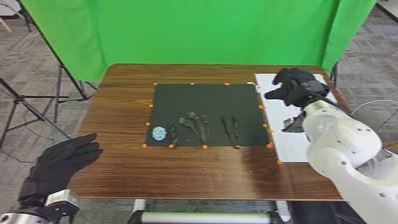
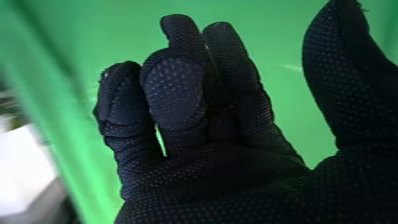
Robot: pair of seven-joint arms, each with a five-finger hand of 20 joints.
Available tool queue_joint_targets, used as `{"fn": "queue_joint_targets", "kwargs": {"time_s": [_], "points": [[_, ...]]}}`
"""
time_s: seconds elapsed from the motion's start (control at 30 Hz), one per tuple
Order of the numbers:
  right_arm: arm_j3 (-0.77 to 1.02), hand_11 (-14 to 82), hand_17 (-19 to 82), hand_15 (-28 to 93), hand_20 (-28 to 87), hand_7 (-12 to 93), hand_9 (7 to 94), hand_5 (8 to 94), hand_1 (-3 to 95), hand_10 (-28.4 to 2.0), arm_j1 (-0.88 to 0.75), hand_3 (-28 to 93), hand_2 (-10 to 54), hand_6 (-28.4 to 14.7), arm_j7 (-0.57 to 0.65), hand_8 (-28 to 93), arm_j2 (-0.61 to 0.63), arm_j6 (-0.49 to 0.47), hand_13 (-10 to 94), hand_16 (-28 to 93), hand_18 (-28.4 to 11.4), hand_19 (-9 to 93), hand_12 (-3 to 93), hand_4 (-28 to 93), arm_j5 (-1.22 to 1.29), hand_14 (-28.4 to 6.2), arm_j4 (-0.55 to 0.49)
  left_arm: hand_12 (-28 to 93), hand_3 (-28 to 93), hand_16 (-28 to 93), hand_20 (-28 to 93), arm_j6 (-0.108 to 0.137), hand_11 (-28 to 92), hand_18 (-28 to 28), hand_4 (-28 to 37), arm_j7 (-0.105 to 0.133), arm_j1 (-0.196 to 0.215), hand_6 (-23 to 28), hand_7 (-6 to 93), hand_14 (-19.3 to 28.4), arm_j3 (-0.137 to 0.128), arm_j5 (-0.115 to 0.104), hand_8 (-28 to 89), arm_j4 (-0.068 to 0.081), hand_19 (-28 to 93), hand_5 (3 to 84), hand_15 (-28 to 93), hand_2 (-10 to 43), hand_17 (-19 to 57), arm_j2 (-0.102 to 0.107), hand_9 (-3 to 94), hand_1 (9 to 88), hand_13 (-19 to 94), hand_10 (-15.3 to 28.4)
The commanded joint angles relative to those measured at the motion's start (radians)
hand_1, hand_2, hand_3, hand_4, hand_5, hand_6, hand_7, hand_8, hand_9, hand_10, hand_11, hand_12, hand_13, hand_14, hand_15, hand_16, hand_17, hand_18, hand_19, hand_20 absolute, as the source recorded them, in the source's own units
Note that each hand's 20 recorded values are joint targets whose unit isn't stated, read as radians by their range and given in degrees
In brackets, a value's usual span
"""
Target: Arrange flowers
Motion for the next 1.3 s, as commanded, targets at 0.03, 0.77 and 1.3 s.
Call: {"fn": "queue_joint_targets", "kwargs": {"time_s": [0.03,0.77,1.3], "points": [[0.079,17.9,43,80,23,13,58.1,56.6,31.6,-18.6,-0.121,80,-5.1,-8.2,0.072,-9,0.084,-0.009,67,18,-21.1,93,16.0,-26,-0.030,-10.1,0.096,11,83,-14,11,0.002,37,22.6,-15.8,-0.003,-0.006,13.1,19.3,28.4,0.016,0.004,-10,-0.001,59,45.8,64,4.1,-8.8,0.009,40.5,27.4,27,22.6],[0.109,15.0,44,81,24,13,55.3,55.4,32.3,-18.6,-0.153,81,-5.9,-8.1,0.172,-10,0.078,-0.064,68,17,-20.9,93,15.7,-27,-0.049,-9.6,0.232,11,83,-14,11,0.004,37,22.6,-15.9,0.011,-0.012,13.1,19.5,28.4,0.030,-0.008,-10,0.009,59,45.8,64,4.1,-8.8,0.036,40.4,27.5,27,22.6],[0.018,14.2,44,82,26,13,55.0,56.7,32.7,-17.8,-0.061,81,-5.9,-8.5,0.175,-10,0.072,-0.061,68,18,-20.8,93,15.4,-27,-0.057,-9.1,0.285,11,83,-14,11,-0.001,37,22.6,-15.9,0.015,-0.021,13.1,19.5,28.4,0.031,-0.009,-11,0.015,59,45.7,64,4.0,-8.8,0.043,40.5,27.5,27,22.5]]}}
